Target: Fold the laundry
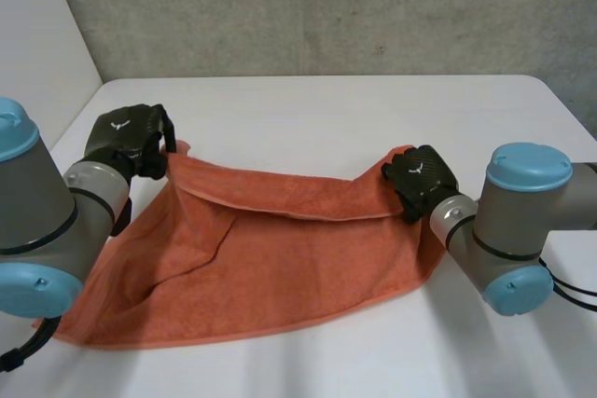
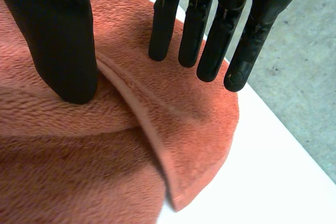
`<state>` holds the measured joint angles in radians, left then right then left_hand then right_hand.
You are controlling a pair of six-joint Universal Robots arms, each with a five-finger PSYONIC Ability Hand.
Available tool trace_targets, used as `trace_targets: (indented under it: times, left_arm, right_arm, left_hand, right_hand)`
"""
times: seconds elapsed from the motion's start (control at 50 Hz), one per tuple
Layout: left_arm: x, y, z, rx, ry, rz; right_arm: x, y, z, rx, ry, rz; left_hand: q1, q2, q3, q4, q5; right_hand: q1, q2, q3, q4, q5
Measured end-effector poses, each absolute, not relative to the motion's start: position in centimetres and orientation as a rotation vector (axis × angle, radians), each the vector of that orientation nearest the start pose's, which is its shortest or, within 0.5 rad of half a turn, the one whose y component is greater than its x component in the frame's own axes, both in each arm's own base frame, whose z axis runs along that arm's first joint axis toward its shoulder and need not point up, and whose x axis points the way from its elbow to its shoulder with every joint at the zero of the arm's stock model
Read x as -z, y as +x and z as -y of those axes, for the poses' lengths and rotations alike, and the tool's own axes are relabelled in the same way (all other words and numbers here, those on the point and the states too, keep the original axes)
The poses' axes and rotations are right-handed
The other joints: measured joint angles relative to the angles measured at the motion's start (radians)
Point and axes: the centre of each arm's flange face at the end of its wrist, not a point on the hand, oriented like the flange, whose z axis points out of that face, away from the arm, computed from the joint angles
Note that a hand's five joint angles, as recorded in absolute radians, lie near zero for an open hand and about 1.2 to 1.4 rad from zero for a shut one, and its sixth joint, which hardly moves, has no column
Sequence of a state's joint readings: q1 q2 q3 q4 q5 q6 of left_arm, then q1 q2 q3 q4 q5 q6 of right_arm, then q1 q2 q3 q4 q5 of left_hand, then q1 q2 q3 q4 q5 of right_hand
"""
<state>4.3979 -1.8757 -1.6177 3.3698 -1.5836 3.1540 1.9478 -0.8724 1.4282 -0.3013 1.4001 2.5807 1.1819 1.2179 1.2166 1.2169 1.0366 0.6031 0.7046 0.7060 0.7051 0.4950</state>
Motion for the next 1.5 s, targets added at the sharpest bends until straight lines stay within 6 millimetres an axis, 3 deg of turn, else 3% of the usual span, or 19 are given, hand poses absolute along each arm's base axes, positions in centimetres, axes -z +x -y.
trace_targets:
  times: [0.24,0.44,0.6,0.66,0.68,0.74,0.78,0.8,0.82,0.94,0.96,0.98,1.0,1.06,1.22,1.24,1.36,1.38,1.5]
  left_arm:
    - [-21.0,-23.1,29.6,2.171,0.393,-2.492]
    - [-20.7,-23.2,29.6,2.163,0.395,-2.499]
    - [-20.6,-23.1,29.8,2.163,0.391,-2.497]
    - [-20.8,-23.2,30.0,2.184,0.387,-2.481]
    - [-20.8,-23.2,30.0,2.184,0.387,-2.481]
    - [-21.8,-23.3,30.5,2.247,0.379,-2.431]
    - [-22.3,-23.3,30.7,2.271,0.376,-2.411]
    - [-24.4,-23.5,31.5,2.373,0.366,-2.32]
    - [-24.4,-23.5,31.5,2.373,0.366,-2.32]
    - [-34.8,-24.0,33.6,2.764,0.302,-1.869]
    - [-34.8,-24.0,33.6,2.764,0.302,-1.869]
    - [-39.6,-23.8,33.7,2.91,0.262,-1.639]
    - [-41.0,-23.7,33.6,2.947,0.249,-1.57]
    - [-43.9,-23.1,33.1,3.017,0.213,-1.414]
    - [-43.4,-22.1,31.8,2.985,0.203,-1.435]
    - [-39.7,-21.7,30.8,2.881,0.228,-1.609]
    - [-33.1,-21.2,29.5,2.685,0.273,-1.884]
    - [-29.9,-20.9,28.7,2.578,0.295,-2.01]
    - [-23.0,-20.4,27.1,2.314,0.346,-2.272]
  right_arm:
    - [-13.0,28.6,33.7,1.977,-1.224,-2.086]
    - [-12.4,28.9,35.2,1.992,-1.224,-2.085]
    - [-14.9,27.7,36.6,2.063,-1.151,-2.087]
    - [-19.4,26.6,36.6,2.121,-1.033,-2.052]
    - [-19.4,26.6,36.6,2.121,-1.033,-2.052]
    - [-25.3,26.1,35.9,2.2,-0.919,-1.931]
    - [-26.5,26.0,35.7,2.221,-0.901,-1.9]
    - [-30.6,25.8,35.2,2.3,-0.856,-1.79]
    - [-30.6,25.8,35.2,2.3,-0.856,-1.79]
    - [-40.9,25.4,34.3,2.577,-0.743,-1.444]
    - [-40.9,25.4,34.3,2.577,-0.743,-1.444]
    - [-43.5,25.2,34.2,2.664,-0.696,-1.334]
    - [-46.0,25.0,33.9,2.752,-0.638,-1.211]
    - [-47.8,24.9,33.6,2.813,-0.589,-1.113]
    - [-44.6,25.4,34.0,2.718,-0.641,-1.239]
    - [-39.8,25.6,33.7,2.56,-0.735,-1.422]
    - [-33.5,25.5,32.3,2.336,-0.838,-1.632]
    - [-30.0,25.4,31.2,2.205,-0.88,-1.736]
    - [-24.2,24.7,28.9,1.982,-0.923,-1.907]
  left_hand:
    - [0.0,0.0,0.0,0.0,0.0]
    - [0.0,0.0,0.0,0.0,0.0]
    - [0.0,0.0,0.0,0.0,0.0]
    - [0.0,0.0,0.0,0.0,0.0]
    - [0.0,0.0,0.0,0.0,0.0]
    - [0.0,0.0,0.0,0.0,0.0]
    - [0.0,0.0,0.0,0.0,0.0]
    - [0.0,0.0,0.0,0.0,0.0]
    - [0.0,0.0,0.0,0.0,0.0]
    - [0.0,0.0,0.001,0.0,0.0]
    - [0.0,0.0,0.001,0.0,0.0]
    - [0.0,0.0,0.001,0.0,0.0]
    - [0.0,0.0,0.001,0.0,0.0]
    - [0.0,0.0,0.001,0.0,0.0]
    - [0.0,0.0,0.001,0.0,0.0]
    - [0.0,0.0,0.001,0.0,0.0]
    - [0.0,0.0,0.001,0.0,0.0]
    - [0.0,0.0,0.001,0.0,0.0]
    - [0.0,0.0,0.001,0.0,0.0]
  right_hand:
    - [0.065,0.073,0.073,0.074,0.078]
    - [0.374,0.474,0.471,0.477,0.479]
    - [0.374,0.474,0.475,0.483,0.482]
    - [0.374,0.474,0.475,0.483,0.482]
    - [0.374,0.474,0.475,0.483,0.482]
    - [0.375,0.474,0.475,0.484,0.483]
    - [0.375,0.474,0.475,0.484,0.483]
    - [0.376,0.474,0.475,0.484,0.483]
    - [0.376,0.474,0.475,0.484,0.483]
    - [0.376,0.475,0.476,0.485,0.483]
    - [0.376,0.475,0.476,0.485,0.483]
    - [0.376,0.475,0.476,0.487,0.483]
    - [0.376,0.475,0.476,0.487,0.483]
    - [0.376,0.475,0.476,0.487,0.483]
    - [0.376,0.475,0.476,0.487,0.483]
    - [0.376,0.475,0.476,0.487,0.483]
    - [0.376,0.475,0.476,0.487,0.487]
    - [0.376,0.475,0.476,0.487,0.487]
    - [0.376,0.475,0.476,0.487,0.488]
